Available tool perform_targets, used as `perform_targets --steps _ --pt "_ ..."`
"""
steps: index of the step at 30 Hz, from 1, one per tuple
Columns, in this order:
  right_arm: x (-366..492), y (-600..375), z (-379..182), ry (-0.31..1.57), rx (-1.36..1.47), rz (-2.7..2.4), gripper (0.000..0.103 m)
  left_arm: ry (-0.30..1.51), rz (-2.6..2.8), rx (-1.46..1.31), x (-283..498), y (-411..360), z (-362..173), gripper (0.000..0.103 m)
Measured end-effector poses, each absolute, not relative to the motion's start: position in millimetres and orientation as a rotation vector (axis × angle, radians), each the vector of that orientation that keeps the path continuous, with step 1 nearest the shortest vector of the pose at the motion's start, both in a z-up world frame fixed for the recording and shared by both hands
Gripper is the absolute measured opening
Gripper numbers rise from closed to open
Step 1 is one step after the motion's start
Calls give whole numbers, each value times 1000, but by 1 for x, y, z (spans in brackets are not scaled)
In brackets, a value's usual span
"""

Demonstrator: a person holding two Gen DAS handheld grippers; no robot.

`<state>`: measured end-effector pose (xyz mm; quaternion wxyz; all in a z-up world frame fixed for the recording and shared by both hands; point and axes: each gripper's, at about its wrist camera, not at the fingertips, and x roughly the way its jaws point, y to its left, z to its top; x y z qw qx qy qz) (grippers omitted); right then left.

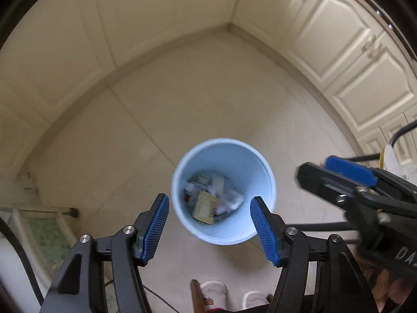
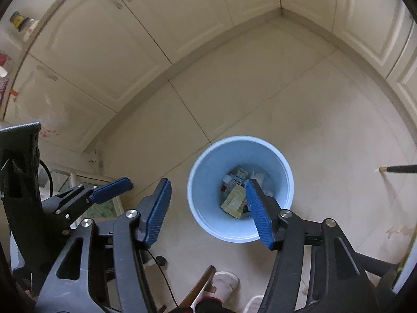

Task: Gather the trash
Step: 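Move both tools back toward the table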

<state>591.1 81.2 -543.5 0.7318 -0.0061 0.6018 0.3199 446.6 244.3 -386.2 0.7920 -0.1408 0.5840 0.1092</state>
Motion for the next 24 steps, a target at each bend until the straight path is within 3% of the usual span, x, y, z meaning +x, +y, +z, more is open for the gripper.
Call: perform_targets --steps 2,6,7,11,15,24 --pt "585 81 -518 1277 -25 701 61 1185 273 -282 436 244 -357 61" --pt "564 79 -454 1125 -81 669 89 1005 326 -265 412 238 -287 61" --pt "557 75 -434 1071 -93 660 91 956 338 -253 406 235 -270 61" --pt "525 53 -357 868 -130 603 102 742 384 -186 377 208 -196 74" --pt "484 19 -277 662 -119 557 103 543 400 -96 347 155 -139 89" --pt "394 -53 -163 382 -121 409 103 265 324 -51 268 33 -75 102"
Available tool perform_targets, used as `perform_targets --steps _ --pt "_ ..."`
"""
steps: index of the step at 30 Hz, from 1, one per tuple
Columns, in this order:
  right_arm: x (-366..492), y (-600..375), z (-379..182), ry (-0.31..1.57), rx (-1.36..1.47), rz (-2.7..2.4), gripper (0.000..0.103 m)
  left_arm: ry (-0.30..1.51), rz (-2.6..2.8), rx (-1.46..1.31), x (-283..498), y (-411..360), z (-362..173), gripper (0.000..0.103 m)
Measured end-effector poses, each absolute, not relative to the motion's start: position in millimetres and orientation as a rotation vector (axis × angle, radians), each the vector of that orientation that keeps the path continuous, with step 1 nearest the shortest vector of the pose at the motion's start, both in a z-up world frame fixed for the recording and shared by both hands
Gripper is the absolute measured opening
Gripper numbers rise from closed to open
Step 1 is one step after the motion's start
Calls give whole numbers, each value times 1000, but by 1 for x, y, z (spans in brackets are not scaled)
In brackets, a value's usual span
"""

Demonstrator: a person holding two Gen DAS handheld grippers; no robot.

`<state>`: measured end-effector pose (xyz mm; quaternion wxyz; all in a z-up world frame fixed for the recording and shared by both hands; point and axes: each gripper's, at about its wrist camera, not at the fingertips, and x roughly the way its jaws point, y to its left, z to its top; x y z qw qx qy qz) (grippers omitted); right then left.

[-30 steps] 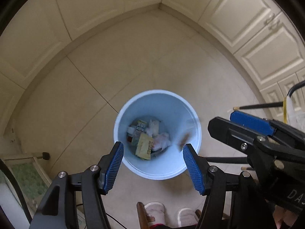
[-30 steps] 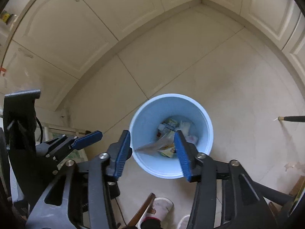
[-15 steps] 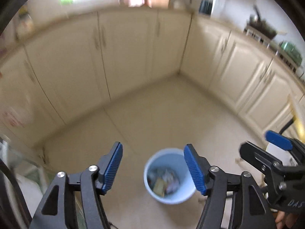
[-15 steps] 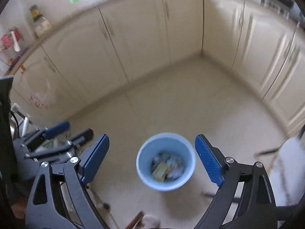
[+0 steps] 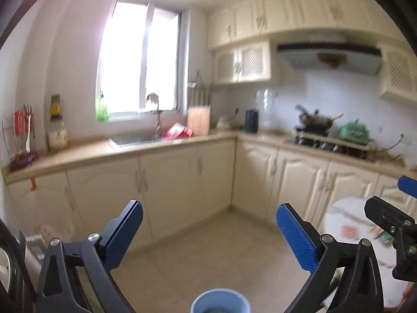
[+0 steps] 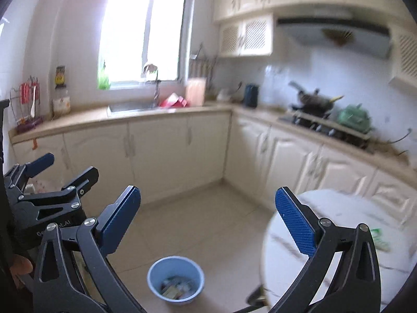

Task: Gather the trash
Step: 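Move both tools back toward the table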

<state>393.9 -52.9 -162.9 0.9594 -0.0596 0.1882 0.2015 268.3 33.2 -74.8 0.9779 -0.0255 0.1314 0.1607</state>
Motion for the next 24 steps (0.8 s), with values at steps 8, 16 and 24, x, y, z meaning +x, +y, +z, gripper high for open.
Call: perform_targets --steps 8,16,24 --pt "321 -112 -109 257 -101 270 103 141 259 -4 176 -35 -80 102" --pt "283 -163 -98 218 -75 175 103 91 129 25 82 -57 -131 102" --pt "277 -214 -99 216 -38 86 103 122 40 52 78 -35 -123 102"
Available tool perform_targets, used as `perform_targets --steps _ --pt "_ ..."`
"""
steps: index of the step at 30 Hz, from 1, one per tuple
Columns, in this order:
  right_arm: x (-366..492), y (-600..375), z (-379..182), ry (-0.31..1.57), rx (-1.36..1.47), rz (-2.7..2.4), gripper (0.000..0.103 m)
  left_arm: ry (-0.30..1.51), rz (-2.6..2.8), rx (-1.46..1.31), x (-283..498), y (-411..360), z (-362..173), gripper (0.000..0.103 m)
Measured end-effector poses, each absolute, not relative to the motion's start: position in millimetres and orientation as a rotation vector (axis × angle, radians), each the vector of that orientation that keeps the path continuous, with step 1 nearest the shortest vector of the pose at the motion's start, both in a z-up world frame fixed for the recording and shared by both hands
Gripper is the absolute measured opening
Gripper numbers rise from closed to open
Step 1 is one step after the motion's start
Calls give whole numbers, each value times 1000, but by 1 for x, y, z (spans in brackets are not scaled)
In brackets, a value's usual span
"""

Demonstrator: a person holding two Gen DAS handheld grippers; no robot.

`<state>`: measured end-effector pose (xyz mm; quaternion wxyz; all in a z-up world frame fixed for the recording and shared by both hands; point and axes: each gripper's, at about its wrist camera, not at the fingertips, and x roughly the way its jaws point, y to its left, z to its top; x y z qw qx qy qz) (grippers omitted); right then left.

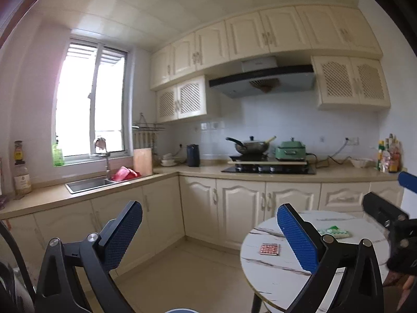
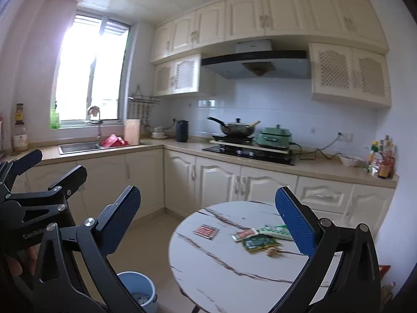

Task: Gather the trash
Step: 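Move both tools back toward the table, then grasp the red-white checkered packet with the left tool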

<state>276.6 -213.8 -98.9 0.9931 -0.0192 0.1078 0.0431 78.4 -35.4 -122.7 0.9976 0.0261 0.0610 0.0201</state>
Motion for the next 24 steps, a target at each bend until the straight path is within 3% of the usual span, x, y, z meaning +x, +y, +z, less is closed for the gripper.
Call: perform_targets --steps 9,18,24 --pt "310 -295 -130 324 20 -66 103 363 -72 49 202 -44 -127 102" --pt "389 -353 -195 527 80 -159 103 596 -188 85 319 -64 -163 102" --pt "438 -377 -238 640 116 -170 103 775 -257 105 439 -92 -171 102"
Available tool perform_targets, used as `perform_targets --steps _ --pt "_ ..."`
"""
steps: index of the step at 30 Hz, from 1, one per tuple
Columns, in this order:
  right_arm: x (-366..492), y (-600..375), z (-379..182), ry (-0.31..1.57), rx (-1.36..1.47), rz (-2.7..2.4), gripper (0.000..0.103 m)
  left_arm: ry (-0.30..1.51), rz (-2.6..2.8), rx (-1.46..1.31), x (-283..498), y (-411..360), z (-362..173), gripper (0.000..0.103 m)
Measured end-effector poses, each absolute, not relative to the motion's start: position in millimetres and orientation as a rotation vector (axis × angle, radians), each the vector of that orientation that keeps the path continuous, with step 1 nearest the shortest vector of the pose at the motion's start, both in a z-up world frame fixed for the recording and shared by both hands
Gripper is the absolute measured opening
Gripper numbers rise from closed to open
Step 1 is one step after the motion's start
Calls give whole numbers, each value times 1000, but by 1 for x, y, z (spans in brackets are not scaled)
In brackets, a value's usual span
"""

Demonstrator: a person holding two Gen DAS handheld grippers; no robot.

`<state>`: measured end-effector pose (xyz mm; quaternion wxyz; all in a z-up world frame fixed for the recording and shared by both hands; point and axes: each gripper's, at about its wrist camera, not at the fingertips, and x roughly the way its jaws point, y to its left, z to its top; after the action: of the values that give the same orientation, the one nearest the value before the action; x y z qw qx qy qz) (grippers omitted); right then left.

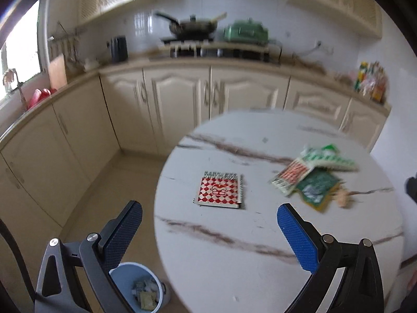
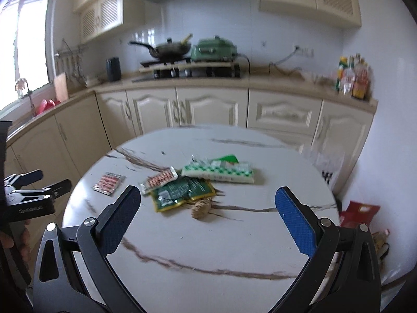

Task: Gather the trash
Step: 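Grasp the red-white checkered packet with the left tool, then grasp the red-white sauce sachet with the right tool while the left tool holds its packet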

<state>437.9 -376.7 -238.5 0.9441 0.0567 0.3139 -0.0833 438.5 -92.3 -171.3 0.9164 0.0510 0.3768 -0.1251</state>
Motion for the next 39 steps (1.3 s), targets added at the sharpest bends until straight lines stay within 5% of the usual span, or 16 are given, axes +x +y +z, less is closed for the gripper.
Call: perform_targets --steps 13,16,21,27,28,29,39 --pt "491 -420 -288 776 186 -203 103 906 -288 192 554 -98 -202 100" --pt "498 -421 -293 789 182 -203 103 925 -325 161 563 -92 -203 91" --pt "509 -421 -300 810 181 -198 103 909 -365 169 567 -88 -197 52" --pt "527 -425 -312 851 175 -199 103 882 -403 157 551 -87 -204 37" --pt "529 -426 -314 858 172 -201 103 874 -407 145 547 -85 -202 30" --pt "532 -427 -316 869 170 -200 103 871 -416 128 547 -86 -203 11" --pt "549 -388 -316 894 172 -127 103 861 -441 76 528 -77 -197 6"
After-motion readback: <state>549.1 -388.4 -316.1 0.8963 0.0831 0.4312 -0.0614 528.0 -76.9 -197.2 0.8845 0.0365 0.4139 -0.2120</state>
